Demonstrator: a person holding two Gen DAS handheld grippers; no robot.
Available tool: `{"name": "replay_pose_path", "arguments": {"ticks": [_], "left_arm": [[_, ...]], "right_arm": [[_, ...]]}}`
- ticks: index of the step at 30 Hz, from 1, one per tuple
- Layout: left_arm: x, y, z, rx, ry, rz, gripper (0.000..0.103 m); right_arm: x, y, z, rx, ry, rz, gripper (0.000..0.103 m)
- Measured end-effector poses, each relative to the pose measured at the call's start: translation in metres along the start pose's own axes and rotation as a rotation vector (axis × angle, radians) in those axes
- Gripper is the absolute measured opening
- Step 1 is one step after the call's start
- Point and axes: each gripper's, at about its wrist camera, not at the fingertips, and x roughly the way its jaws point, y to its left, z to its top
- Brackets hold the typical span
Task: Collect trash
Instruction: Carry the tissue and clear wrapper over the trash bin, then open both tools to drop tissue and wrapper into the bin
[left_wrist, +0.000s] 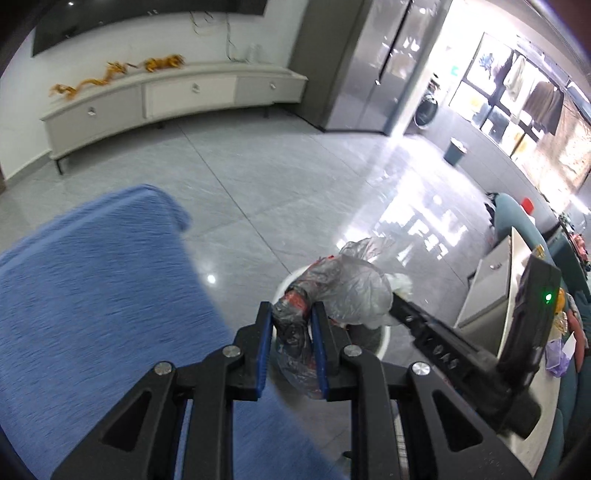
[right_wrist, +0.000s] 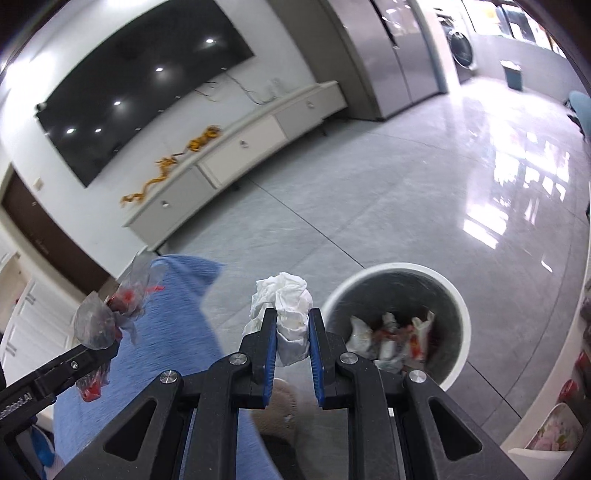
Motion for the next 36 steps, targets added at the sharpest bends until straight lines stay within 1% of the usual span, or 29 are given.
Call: {"name": "replay_pose_path", "arguments": {"ticks": [4, 9, 13, 14, 17, 18, 19, 21, 27, 29, 33, 34, 35, 36], "left_arm": [[0.041, -0.015, 0.009, 0.007, 0.067, -0.022, 0.019], [0.086, -0.022, 0.018, -0.021, 0.142, -0.062, 0.020], [0.106, -0.023, 0.017, -0.034, 0.173, -0.086, 0.022], [0.113, -0.022, 0.019, -0.036, 0.185, -0.094, 0.022], [0.123, -0.026, 0.020, -0.039, 0.199, -0.102, 0.029], [0.126, -0.029, 0.021, -0.039, 0.200, -0.104, 0.038], [0.127, -0.032, 0.023, -0.039, 0.194, -0.108, 0.049], [0.126, -0.034, 0.025, -0.035, 0.172, -0.105, 0.055], [0.115, -0.036, 0.027, -0.042, 0.142, -0.096, 0.055], [0.100, -0.034, 0.026, -0.037, 0.121, -0.081, 0.055], [0.063, -0.025, 0.024, -0.025, 0.070, -0.020, 0.055], [0.054, -0.021, 0.023, -0.028, 0.058, -0.009, 0.055], [0.046, -0.019, 0.022, -0.033, 0.048, -0.003, 0.055], [0.039, -0.016, 0.022, -0.038, 0.038, 0.002, 0.055]], "right_arm": [[0.020, -0.021, 0.004, 0.047, 0.028, -0.034, 0.016], [0.043, -0.043, 0.005, 0.080, 0.065, -0.089, 0.016], [0.056, -0.060, 0.005, 0.103, 0.088, -0.130, 0.016], [0.059, -0.065, 0.005, 0.110, 0.095, -0.137, 0.018], [0.066, -0.076, 0.005, 0.128, 0.108, -0.158, 0.020], [0.067, -0.079, 0.006, 0.132, 0.108, -0.164, 0.021], [0.068, -0.080, 0.007, 0.133, 0.110, -0.170, 0.022], [0.068, -0.083, 0.009, 0.133, 0.110, -0.190, 0.027], [0.057, -0.079, 0.011, 0.113, 0.086, -0.228, 0.027], [0.052, -0.071, 0.011, 0.094, 0.077, -0.229, 0.027], [0.036, -0.048, 0.013, 0.041, 0.040, -0.222, 0.028], [0.033, -0.043, 0.012, 0.030, 0.032, -0.223, 0.032], [0.028, -0.038, 0.012, 0.017, 0.022, -0.225, 0.042], [0.023, -0.036, 0.012, 0.009, 0.013, -0.225, 0.048]]}}
